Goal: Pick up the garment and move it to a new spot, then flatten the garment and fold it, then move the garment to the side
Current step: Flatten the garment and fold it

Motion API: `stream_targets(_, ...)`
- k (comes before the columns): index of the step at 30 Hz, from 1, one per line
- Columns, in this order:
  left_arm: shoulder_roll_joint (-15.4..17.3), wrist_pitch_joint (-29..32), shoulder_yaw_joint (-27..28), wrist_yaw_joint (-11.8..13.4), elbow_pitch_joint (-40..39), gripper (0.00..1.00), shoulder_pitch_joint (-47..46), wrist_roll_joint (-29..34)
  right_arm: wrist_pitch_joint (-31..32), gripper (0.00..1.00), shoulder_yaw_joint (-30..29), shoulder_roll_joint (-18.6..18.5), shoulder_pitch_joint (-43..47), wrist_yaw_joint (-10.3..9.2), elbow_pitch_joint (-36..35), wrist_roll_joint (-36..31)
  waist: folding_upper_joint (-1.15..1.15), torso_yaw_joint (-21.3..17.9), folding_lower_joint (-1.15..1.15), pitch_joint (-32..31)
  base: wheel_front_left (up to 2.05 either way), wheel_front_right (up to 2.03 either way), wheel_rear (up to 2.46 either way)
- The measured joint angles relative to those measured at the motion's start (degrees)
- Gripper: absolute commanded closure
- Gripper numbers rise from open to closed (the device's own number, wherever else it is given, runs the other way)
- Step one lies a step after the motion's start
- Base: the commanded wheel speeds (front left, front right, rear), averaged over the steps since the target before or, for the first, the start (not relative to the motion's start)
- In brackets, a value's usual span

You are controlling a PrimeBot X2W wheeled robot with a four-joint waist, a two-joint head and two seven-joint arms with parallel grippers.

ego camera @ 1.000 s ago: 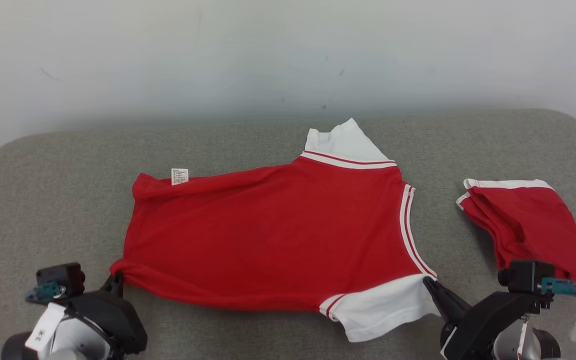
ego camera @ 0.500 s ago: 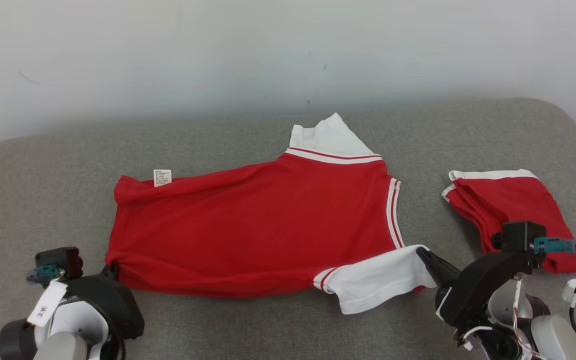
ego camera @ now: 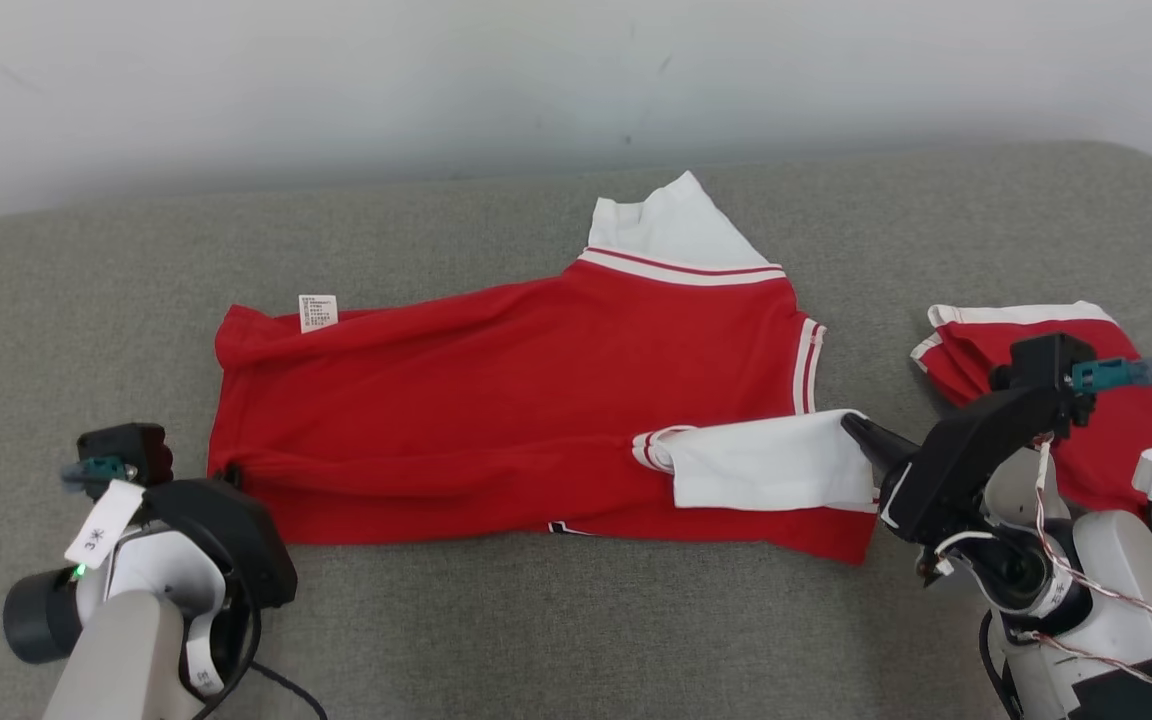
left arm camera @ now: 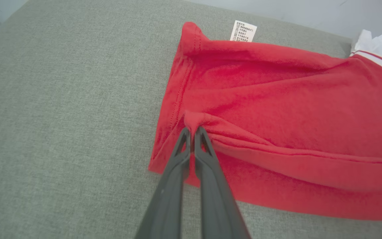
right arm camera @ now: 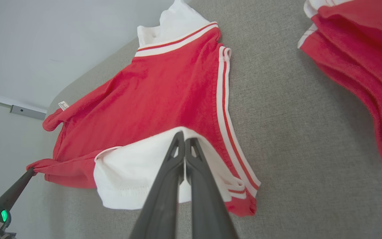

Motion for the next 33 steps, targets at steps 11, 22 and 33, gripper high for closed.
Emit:
stream_targets(11,-1.5,0.3,-0.3,0.0,3.8,0.47,-4.7,1.6,-0.6,0.96,-0.6,0.2,-6.7,-0.26,7.6,-0.2,0.00,2.0,0.01,2.7,0.00,0.00,0.00)
stream_targets(22,-1.5,-3.4,0.5,0.0,6.5,0.00,-6.8,2.8,-8.9,0.00,-3.0,1.2,-12.5,0.07,10.5,1.0,0.00,3.2,0.00,3.2,0.00,0.00,0.00)
stream_targets(33,0.4,-9.1,-0.7,-1.1,7.7,0.00,-5.3,3.9,-17.4,0.00,-2.6,1.1,-9.4,3.28,9.7,-1.2,0.00,3.4,-0.01,-0.1,0.00,0.00,0.00)
